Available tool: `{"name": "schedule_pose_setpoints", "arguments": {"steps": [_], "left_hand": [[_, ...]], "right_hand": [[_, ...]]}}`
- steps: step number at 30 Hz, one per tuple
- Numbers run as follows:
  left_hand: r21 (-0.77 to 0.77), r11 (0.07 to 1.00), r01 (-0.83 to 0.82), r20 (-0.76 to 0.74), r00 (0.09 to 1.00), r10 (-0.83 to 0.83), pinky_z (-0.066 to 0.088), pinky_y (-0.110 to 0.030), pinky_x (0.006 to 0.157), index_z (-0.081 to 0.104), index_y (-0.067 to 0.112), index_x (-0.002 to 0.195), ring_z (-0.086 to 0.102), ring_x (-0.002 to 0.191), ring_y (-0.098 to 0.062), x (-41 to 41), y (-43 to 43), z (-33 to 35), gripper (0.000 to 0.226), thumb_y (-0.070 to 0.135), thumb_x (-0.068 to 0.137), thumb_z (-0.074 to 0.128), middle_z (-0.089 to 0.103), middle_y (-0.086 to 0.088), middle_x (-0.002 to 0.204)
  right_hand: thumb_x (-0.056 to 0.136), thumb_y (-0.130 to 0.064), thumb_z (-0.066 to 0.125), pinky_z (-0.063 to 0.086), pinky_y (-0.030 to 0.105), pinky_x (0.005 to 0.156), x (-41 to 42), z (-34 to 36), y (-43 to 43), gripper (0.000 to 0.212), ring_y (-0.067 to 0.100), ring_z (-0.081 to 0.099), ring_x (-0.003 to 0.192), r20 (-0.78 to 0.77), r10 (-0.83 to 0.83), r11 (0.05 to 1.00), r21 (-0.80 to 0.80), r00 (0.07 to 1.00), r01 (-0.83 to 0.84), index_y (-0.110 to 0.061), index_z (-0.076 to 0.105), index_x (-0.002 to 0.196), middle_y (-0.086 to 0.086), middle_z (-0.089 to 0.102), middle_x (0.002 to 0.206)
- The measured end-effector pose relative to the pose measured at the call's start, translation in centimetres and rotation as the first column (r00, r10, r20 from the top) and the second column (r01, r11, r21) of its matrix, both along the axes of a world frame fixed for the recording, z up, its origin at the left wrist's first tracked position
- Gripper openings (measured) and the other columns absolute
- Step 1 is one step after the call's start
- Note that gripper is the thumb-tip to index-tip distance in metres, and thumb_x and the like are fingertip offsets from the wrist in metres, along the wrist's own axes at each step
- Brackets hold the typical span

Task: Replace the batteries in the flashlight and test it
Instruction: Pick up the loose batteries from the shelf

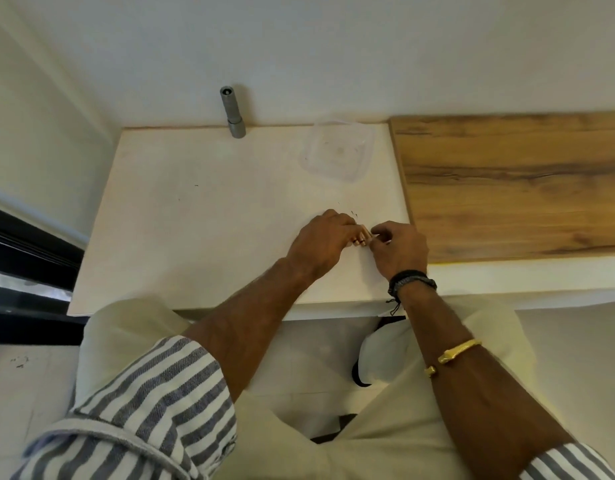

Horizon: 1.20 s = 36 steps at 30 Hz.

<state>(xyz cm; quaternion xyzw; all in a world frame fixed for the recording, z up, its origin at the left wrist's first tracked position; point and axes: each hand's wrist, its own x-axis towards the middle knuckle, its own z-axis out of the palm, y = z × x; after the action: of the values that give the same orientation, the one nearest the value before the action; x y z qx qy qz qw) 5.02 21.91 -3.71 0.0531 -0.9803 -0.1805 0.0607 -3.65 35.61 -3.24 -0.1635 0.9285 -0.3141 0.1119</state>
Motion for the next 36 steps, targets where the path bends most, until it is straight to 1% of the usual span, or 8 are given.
{"name": "schedule_pose_setpoints", "arguments": {"steps": [7,11,14,18,23,29,32,36], "left_hand": [[-0.06,0.995,0.085,0.054,0.995,-0.081,0.051,-0.033,0.075,0.07,0.016,0.112,0.054,0.096,-0.018,-0.5,-0.7,0.3,0.019,0.017,0.094,0.063,0.064,-0.004,0.108],[-0.011,0.996,0.088,0.193,0.978,-0.084,0.04,-0.03,0.065,0.063,0.013,0.094,0.052,0.083,-0.018,-1.0,-0.9,1.4,0.008,0.018,0.09,0.068,0.054,0.0,0.09],[0.055,0.997,0.053,0.296,0.953,-0.067,0.028,-0.025,0.058,0.052,0.017,0.083,0.048,0.076,-0.016,-1.3,-1.1,2.0,0.019,0.022,0.089,0.069,0.051,0.0,0.087],[0.078,0.996,0.036,0.331,0.942,-0.06,0.025,-0.023,0.057,0.063,0.016,0.088,0.047,0.075,-0.014,-1.4,-1.1,2.2,0.008,0.022,0.09,0.068,0.052,0.0,0.087],[0.145,0.986,-0.079,0.256,0.966,0.04,0.029,-0.02,0.057,0.07,0.012,0.095,0.051,0.074,-0.016,-0.6,-1.6,1.9,0.012,0.023,0.093,0.065,0.061,-0.004,0.089],[0.12,0.972,-0.203,0.057,0.979,0.197,0.039,-0.029,0.06,0.068,0.018,0.089,0.054,0.07,-0.017,-1.8,-4.9,4.3,0.015,0.033,0.091,0.066,0.058,0.001,0.083],[0.094,0.967,-0.237,-0.001,0.971,0.238,0.032,-0.025,0.056,0.069,0.02,0.088,0.053,0.07,-0.015,-3.8,-7.0,5.7,0.013,0.032,0.09,0.067,0.055,0.004,0.081],[0.049,0.962,-0.27,-0.029,0.962,0.272,0.034,-0.024,0.055,0.072,0.019,0.087,0.055,0.071,-0.014,-6.7,-9.4,6.6,0.011,0.029,0.09,0.067,0.06,0.004,0.084]], "right_hand": [[0.089,-0.02,0.074,0.058,0.033,0.08,0.2,0.1,-0.5,0.015,0.02,0.068,0.089,-0.017,0.014,0.997,0.072,1.0,-0.013,-0.017,0.078,0.103,0.002,0.077,0.097],[0.089,-0.019,0.072,0.057,0.035,0.078,0.2,0.1,-0.5,0.014,0.022,0.067,0.09,-0.026,0.023,0.994,0.106,0.999,-0.02,-0.017,0.077,0.101,0.004,0.074,0.099],[0.09,-0.024,0.071,0.053,0.031,0.073,0.4,-0.1,-0.7,0.014,0.022,0.066,0.091,-0.046,0.041,0.989,0.145,0.998,-0.034,-0.02,0.076,0.102,0.004,0.071,0.102],[0.091,-0.023,0.068,0.058,0.037,0.078,0.5,-0.1,-0.6,0.015,0.023,0.066,0.093,-0.039,0.066,0.985,0.164,0.997,-0.059,-0.02,0.074,0.105,0.004,0.071,0.104],[0.091,-0.021,0.069,0.051,0.031,0.075,0.3,-0.1,-0.5,0.014,0.019,0.063,0.092,-0.048,0.06,0.994,0.095,0.997,-0.055,-0.021,0.073,0.105,0.002,0.07,0.105],[0.091,-0.023,0.069,0.048,0.029,0.074,-1.7,2.2,-3.0,0.01,0.018,0.063,0.088,-0.147,0.086,0.993,-0.064,0.985,-0.096,-0.025,0.073,0.1,-0.001,0.068,0.102],[0.092,-0.025,0.068,0.051,0.033,0.078,-3.9,3.8,-5.4,0.011,0.018,0.062,0.089,-0.211,0.122,0.989,-0.057,0.97,-0.137,-0.026,0.073,0.101,-0.001,0.069,0.103],[0.093,-0.022,0.066,0.051,0.032,0.081,-7.3,5.7,-9.0,0.015,0.017,0.062,0.096,-0.252,0.184,0.982,0.004,0.95,-0.189,-0.023,0.074,0.106,0.001,0.071,0.108]]}}
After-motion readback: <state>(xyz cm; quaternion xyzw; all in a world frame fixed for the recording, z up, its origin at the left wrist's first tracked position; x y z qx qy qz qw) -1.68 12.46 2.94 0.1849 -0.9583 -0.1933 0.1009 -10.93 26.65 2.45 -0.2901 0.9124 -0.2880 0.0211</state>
